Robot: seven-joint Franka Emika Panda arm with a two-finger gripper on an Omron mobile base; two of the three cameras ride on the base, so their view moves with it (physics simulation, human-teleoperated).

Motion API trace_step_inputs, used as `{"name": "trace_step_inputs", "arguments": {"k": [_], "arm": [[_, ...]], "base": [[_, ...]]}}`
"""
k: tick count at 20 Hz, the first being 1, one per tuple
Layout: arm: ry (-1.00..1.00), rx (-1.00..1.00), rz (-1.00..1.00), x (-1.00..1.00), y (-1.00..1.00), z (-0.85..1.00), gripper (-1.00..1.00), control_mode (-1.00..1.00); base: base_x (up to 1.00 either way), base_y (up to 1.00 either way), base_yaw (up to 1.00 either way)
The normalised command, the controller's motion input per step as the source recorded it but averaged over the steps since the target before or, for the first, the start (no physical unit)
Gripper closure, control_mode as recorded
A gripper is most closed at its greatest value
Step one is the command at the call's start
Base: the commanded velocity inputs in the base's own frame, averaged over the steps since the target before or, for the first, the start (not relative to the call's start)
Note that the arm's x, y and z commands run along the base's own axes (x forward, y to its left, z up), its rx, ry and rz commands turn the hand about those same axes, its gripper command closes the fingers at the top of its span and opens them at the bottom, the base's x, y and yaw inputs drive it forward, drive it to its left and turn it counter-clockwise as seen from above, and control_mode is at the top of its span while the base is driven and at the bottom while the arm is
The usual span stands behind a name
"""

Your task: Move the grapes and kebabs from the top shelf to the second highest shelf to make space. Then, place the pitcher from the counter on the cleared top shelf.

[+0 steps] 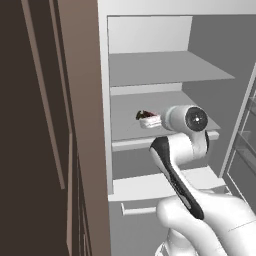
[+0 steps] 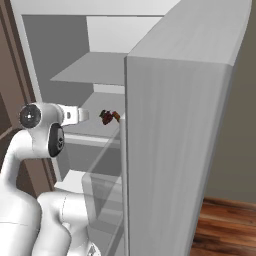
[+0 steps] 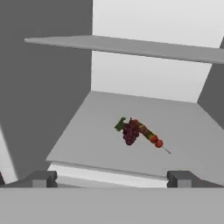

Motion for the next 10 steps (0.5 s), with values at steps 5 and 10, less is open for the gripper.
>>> {"name": "trace_step_inputs", "arguments": {"k": [5,10], "arm": [[0.0,0.05,-0.13,-1.0,-0.07,1.0,-1.0,-1.0],[0.0,0.0,-0.07,-0.69,-0.3,0.99,-1.0,-1.0]], "base": [[0.0,0.0,0.0],[0.0,0.0,0.0]]}}
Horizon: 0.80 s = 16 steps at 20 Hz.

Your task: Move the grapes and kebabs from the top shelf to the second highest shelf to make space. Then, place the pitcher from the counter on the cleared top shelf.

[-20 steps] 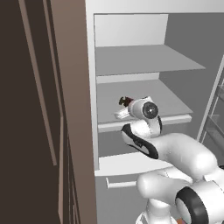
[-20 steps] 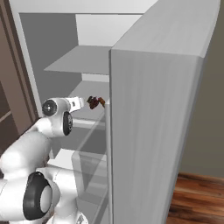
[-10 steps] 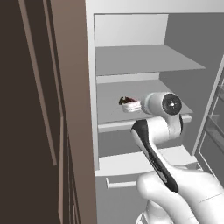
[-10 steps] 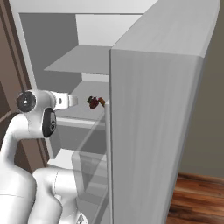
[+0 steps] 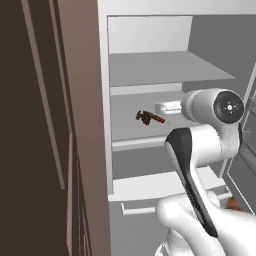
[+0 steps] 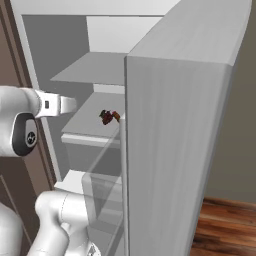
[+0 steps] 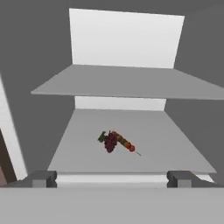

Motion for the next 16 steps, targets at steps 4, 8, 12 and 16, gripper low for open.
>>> {"name": "trace_step_inputs", "arguments": {"k": [4,8,12,16], "arm": [[0.03,0.02,-0.04,-0.49,-0.37,0.88,-1.0,-1.0],[0.11,0.0,-0.01,-0.22,-0.3,0.26,-1.0,-1.0],[0.14,-0.01,-0.01,0.0,-0.03,-0.1,-1.0,-1.0],[0.1,0.0,0.0,0.0,-0.01,-0.07,-1.0,-1.0]], "base": [[0.0,0.0,0.0],[0.0,0.0,0.0],[0.0,0.0,0.0],[0.0,0.0,0.0]]}}
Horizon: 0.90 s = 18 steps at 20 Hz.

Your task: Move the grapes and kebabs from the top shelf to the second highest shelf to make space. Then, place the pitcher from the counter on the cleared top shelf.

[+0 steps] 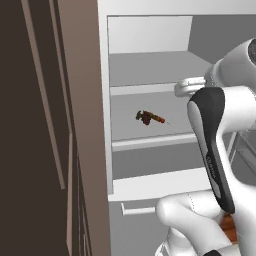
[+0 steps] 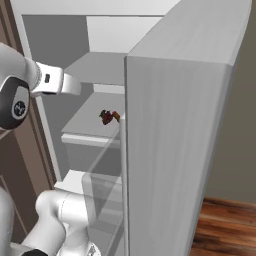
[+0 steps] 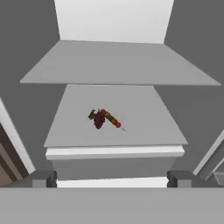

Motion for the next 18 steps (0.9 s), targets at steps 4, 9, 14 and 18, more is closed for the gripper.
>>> {"name": "trace_step_inputs", "arguments": {"k": [4,9,14,18], "arm": [[0.03,0.0,0.0,0.0,0.0,-0.02,-1.0,-1.0],[0.0,0.0,0.0,-0.37,0.0,-0.07,-1.0,-1.0],[0.0,0.0,0.0,-0.16,0.0,-0.01,-1.0,1.0],[0.0,0.0,0.0,0.0,0.0,0.0,-1.0,1.0]], "base": [[0.0,0.0,0.0],[0.0,0.0,0.0],[-0.76,0.0,0.0],[-1.0,0.0,0.0]]}}
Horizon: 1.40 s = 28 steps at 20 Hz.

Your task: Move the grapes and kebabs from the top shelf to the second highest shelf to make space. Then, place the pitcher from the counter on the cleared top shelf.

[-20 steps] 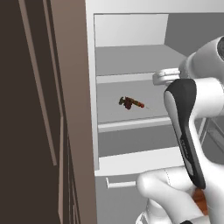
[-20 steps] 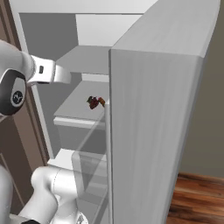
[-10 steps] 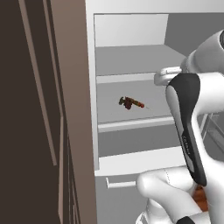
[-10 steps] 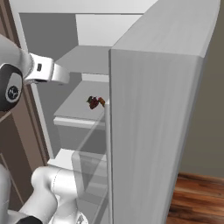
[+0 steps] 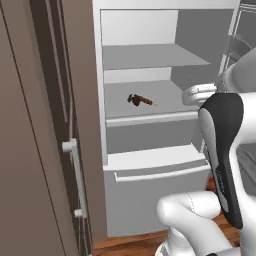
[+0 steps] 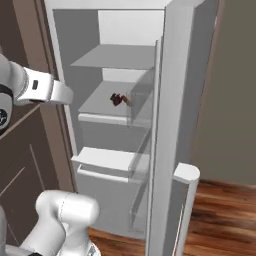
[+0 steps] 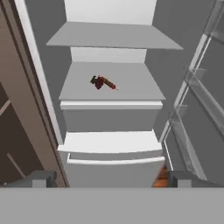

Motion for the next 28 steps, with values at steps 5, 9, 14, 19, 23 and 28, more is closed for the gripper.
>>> {"name": "trace_step_inputs", "arguments": {"k": [5,9,14,19,23,28], "arm": [[0.0,0.0,0.0,0.0,0.0,0.0,-1.0,1.0],[0.0,0.0,0.0,0.0,0.0,0.0,-1.0,1.0],[0.0,0.0,0.0,0.0,0.0,0.0,-1.0,1.0],[0.0,0.0,0.0,0.0,0.0,0.0,-1.0,1.0],[0.0,0.0,0.0,0.0,0.0,0.0,-1.0,1.0],[0.0,0.0,0.0,0.0,0.0,0.0,-1.0,1.0]], "base": [[-1.0,0.0,0.0],[-0.85,0.0,-0.01],[-0.71,0.03,-0.06],[-0.52,0.02,0.07],[-0.46,-0.01,0.41],[-0.23,-0.17,0.63]]}}
